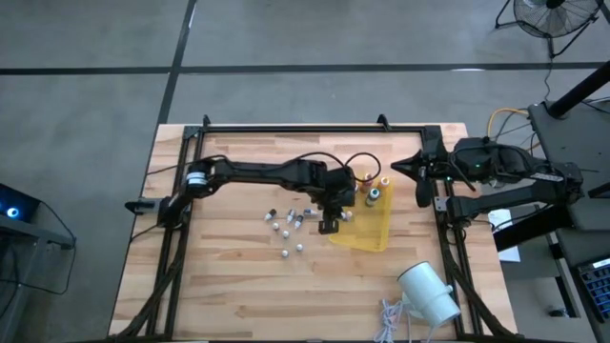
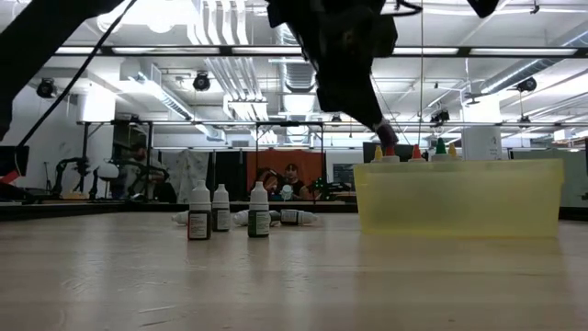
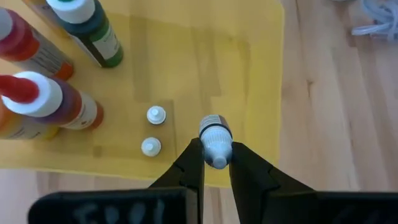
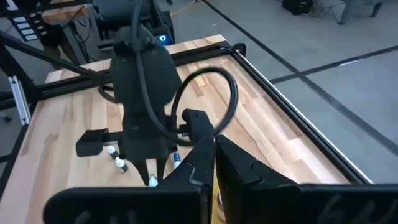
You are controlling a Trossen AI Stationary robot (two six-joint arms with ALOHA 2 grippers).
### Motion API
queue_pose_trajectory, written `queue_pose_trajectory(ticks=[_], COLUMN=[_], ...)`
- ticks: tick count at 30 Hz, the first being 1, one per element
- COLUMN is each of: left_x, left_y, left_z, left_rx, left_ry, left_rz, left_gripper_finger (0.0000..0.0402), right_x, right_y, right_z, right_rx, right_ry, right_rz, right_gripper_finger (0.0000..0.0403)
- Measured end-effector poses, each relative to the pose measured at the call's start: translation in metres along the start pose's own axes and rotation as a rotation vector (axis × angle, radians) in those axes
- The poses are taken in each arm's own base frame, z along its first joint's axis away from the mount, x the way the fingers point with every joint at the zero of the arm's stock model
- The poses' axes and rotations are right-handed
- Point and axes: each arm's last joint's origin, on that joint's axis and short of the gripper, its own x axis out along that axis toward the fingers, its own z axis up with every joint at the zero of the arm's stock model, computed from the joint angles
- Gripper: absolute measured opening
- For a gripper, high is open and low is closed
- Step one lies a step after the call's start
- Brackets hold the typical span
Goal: Pick & Place food coloring
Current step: Put the small violet food coloring bottle into the yellow bin
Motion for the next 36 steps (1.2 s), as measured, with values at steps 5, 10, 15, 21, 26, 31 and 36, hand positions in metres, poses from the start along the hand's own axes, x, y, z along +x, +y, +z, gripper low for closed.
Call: queue_pose_trajectory(ticks=[5,10,15,21,26,31,36], left_x=[0.016,0.022,0.025,0.025,0.025,0.026,0.030], left_y=[0.003,0.004,0.006,0.006,0.007,0.007,0.008], left_z=[-0.005,-0.008,-0.010,-0.010,-0.011,-0.013,-0.014], left_rx=[0.016,0.024,0.029,0.045,0.074,0.084,0.083], left_ry=[0.045,0.070,0.086,0.090,0.093,0.109,0.118], left_rz=[0.002,0.004,0.031,0.035,0.041,0.059,0.058], left_gripper_finger=[0.0032,0.0032,0.0032,0.0032,0.0032,0.0032,0.0032], right_x=[0.002,0.004,0.006,0.011,0.013,0.014,0.014], right_y=[0.000,0.000,0.000,0.000,0.000,0.000,0.000], right_z=[0.000,-0.002,-0.003,-0.008,-0.012,-0.012,-0.012], right_rx=[-0.003,-0.005,-0.008,-0.013,-0.015,-0.015,-0.015], right_ry=[0.007,0.013,0.020,0.040,0.049,0.050,0.050], right_rz=[-0.008,-0.018,-0.023,-0.028,-0.030,-0.030,-0.030], right_gripper_finger=[0.0009,0.0009,0.0009,0.0009,0.0009,0.0009,0.0009])
